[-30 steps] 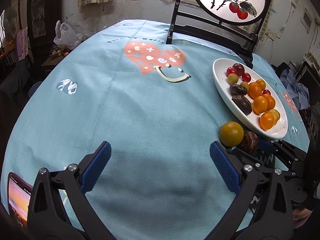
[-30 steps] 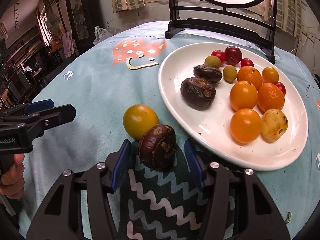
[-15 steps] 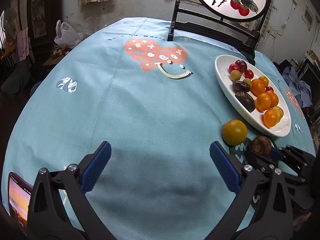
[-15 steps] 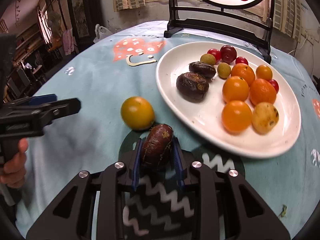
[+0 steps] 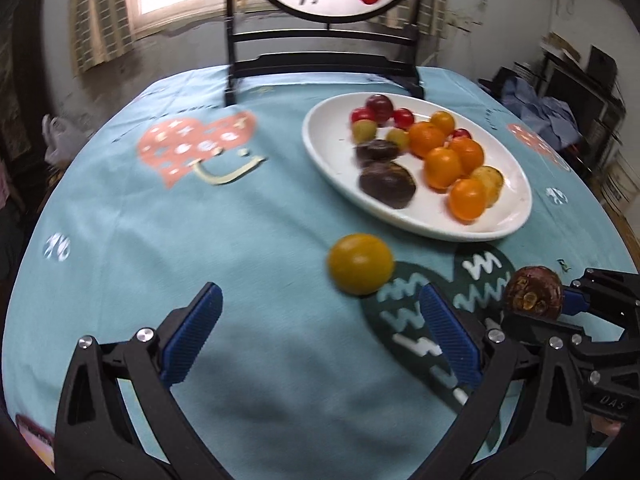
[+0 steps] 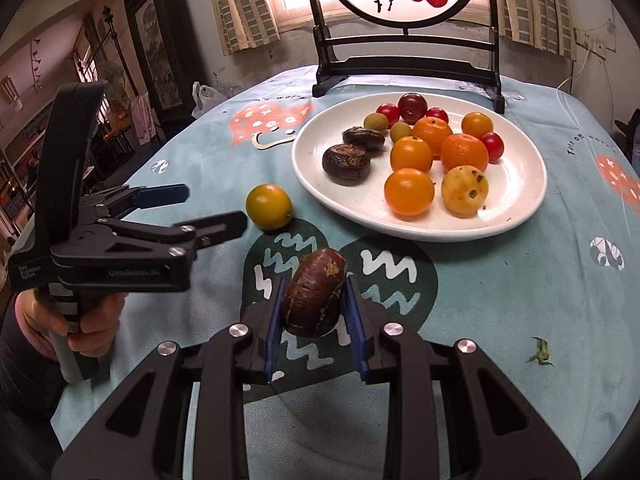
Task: Organize fruits
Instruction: 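Grasp the yellow-green fruit with the left tool while the right tool holds the dark brown fruit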
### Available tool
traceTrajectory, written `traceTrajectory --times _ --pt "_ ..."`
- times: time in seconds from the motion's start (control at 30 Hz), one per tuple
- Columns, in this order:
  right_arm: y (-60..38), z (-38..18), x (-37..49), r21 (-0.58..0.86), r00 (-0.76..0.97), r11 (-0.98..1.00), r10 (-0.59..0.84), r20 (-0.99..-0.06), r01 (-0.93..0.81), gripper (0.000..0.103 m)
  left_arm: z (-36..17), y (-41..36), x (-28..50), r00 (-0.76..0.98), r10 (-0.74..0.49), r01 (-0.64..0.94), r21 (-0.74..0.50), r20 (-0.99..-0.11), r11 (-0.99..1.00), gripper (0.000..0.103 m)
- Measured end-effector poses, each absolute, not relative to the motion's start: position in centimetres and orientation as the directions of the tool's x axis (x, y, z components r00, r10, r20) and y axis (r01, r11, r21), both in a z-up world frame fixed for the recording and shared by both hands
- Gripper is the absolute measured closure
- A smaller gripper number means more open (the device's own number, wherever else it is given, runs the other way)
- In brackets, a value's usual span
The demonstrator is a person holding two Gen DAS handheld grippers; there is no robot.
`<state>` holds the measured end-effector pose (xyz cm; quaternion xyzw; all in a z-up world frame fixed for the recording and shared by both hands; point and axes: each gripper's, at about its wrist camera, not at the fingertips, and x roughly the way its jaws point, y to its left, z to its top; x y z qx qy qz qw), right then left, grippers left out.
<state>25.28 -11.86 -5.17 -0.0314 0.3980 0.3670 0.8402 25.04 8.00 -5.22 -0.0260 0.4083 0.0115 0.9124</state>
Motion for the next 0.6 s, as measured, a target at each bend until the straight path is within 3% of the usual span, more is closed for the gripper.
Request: traceTrajectory --times 0.43,0.53,0.6 --pt "-13.0 -4.1 25.4 0.247 0.441 0.746 0.589 -0.677 -0.618 0.073 -6.9 6.4 29.4 0.605 -0.01 -0.018 -0.027 -0.796 0.999 0.003" --pt "-13.1 -4.2 25.5 0.248 0.441 0.749 0.587 -0.678 -0.615 0.073 -7.3 6.1 29.5 0.593 -0.003 -0.009 -0.01 -0.805 1.0 0.014" --pt "-13.1 -4.2 25.5 0.241 0.445 0.752 0.582 -0.681 -0.613 0.073 -7.5 5.9 29.5 0.585 0.0 -0.01 -0.007 -0.811 1.0 0.034"
